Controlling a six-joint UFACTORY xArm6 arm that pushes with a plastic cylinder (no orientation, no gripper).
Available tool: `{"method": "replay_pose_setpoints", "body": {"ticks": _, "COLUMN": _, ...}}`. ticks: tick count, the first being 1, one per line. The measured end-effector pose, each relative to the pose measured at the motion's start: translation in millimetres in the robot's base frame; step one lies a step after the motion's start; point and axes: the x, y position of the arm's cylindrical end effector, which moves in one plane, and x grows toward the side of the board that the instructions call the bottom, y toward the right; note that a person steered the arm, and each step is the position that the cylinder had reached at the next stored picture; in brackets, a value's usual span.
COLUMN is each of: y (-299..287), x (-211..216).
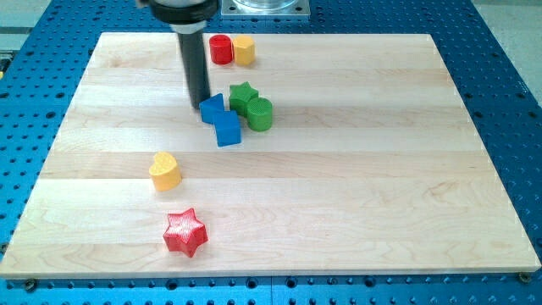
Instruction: Move the heart to the left of the red circle
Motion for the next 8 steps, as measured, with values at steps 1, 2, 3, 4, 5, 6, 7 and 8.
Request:
{"method": "replay_pose_setpoints", "body": {"ticks": 1, "y": -53.0, "x": 66.4}}
{"method": "replay_pose_setpoints", "body": {"ticks": 2, "y": -65.6, "x": 142.9}}
{"method": "replay_pose_setpoints", "body": {"ticks": 3, "y": -20.1, "x": 178.3}}
{"method": "replay_pose_setpoints", "body": {"ticks": 4, "y": 17.4, "x": 179.9}}
{"method": "replay_pose_setpoints", "body": {"ticks": 5, "y": -15.8, "x": 134.1}}
{"method": "replay_pose_setpoints", "body": {"ticks": 6, "y": -75.4, "x": 79.6}}
{"method": "replay_pose_setpoints", "body": {"ticks": 7, "y": -90.1, "x": 106.5}}
{"method": "replay_pose_setpoints", "body": {"ticks": 8, "y": -114.3, "x": 58.7}}
